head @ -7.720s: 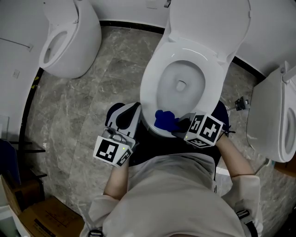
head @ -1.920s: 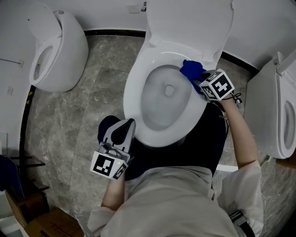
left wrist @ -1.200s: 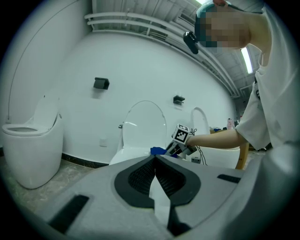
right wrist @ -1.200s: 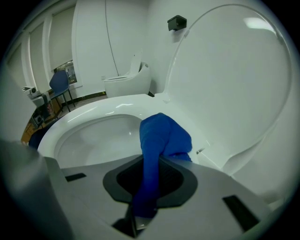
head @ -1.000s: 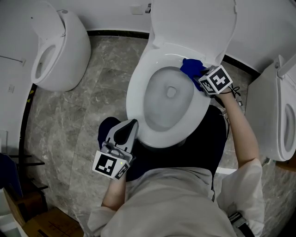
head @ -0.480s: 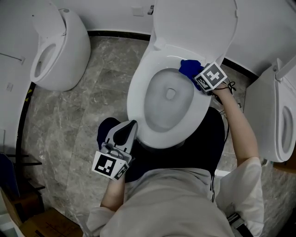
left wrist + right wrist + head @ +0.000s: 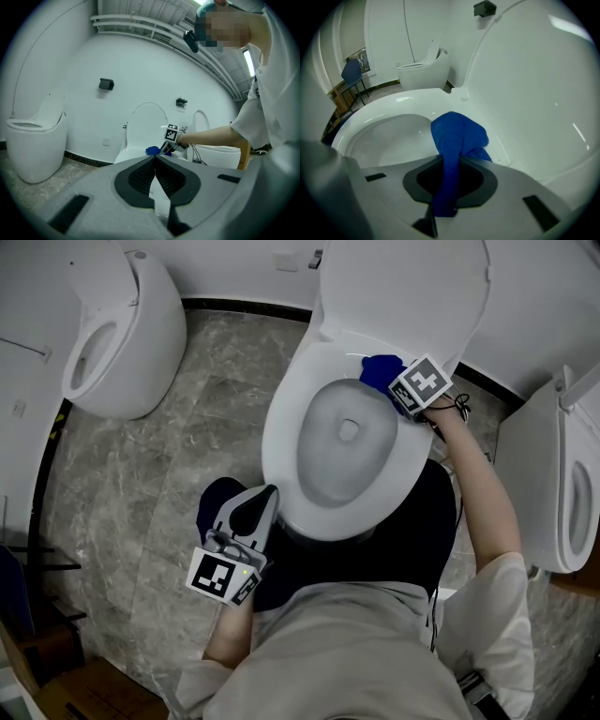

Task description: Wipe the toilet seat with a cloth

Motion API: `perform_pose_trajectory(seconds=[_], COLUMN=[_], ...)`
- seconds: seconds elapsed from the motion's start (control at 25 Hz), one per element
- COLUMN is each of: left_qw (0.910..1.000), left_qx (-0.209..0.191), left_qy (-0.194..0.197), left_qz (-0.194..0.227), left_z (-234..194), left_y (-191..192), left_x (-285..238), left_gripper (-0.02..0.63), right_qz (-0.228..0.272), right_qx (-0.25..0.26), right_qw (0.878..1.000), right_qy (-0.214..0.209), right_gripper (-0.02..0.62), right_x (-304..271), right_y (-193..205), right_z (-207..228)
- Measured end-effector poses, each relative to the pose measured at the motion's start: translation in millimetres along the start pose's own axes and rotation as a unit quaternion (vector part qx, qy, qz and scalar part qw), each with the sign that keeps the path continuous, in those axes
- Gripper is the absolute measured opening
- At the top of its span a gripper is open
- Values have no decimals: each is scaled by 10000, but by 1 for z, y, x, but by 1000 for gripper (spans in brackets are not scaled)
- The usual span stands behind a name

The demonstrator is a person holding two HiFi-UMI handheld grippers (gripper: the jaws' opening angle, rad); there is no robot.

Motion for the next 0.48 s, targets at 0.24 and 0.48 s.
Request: perform_pose_trajectory(seconds=[0.24, 0.48], left_qw=[10000, 9999], left_qx=[7, 48], left_qy=[-28, -85], left_qz=[53, 72], left_z=[-2, -5], left_y=[-2, -1], left_x=[3, 6], left_gripper=[8, 8], right_qz=[16, 1], right_qx=[-105, -66], right_qw=[9999, 10000], right_qy=[-63, -62], right_gripper=[51, 51], right_x=[-4, -12], right_y=[-7, -20], right_z=[4, 6])
Point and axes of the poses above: the fingertips, and each gripper's own axes: x backward along the fingers, z to its right, y out of its underside, the point moved 8 cm from there along x, backward along the fingers, and after that the axes turned 14 degrees about x, right-handed, at the moved point
